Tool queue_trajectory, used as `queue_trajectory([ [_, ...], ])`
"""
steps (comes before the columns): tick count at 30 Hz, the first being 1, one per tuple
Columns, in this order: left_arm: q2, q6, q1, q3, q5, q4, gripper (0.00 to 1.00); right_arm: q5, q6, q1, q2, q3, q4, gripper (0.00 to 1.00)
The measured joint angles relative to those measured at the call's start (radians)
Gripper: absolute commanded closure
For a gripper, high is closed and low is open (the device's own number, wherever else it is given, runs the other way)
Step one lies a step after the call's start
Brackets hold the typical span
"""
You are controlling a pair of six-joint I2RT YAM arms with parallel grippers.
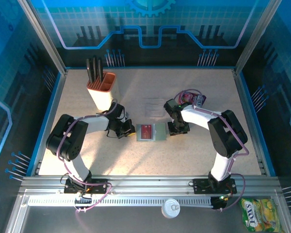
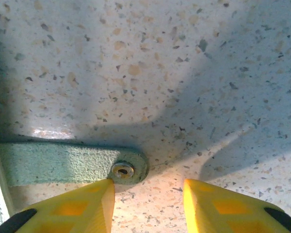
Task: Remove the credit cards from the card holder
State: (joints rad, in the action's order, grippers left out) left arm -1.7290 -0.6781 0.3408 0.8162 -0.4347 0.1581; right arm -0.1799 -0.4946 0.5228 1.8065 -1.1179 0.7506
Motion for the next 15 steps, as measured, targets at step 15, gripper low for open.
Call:
queue_trajectory([
  [15, 0.113, 0.0, -0.006, 0.023, -0.01, 0.063, 0.82, -0.005, -0.003, 0.004, -0.087, -0.061, 0.1, 0.53],
])
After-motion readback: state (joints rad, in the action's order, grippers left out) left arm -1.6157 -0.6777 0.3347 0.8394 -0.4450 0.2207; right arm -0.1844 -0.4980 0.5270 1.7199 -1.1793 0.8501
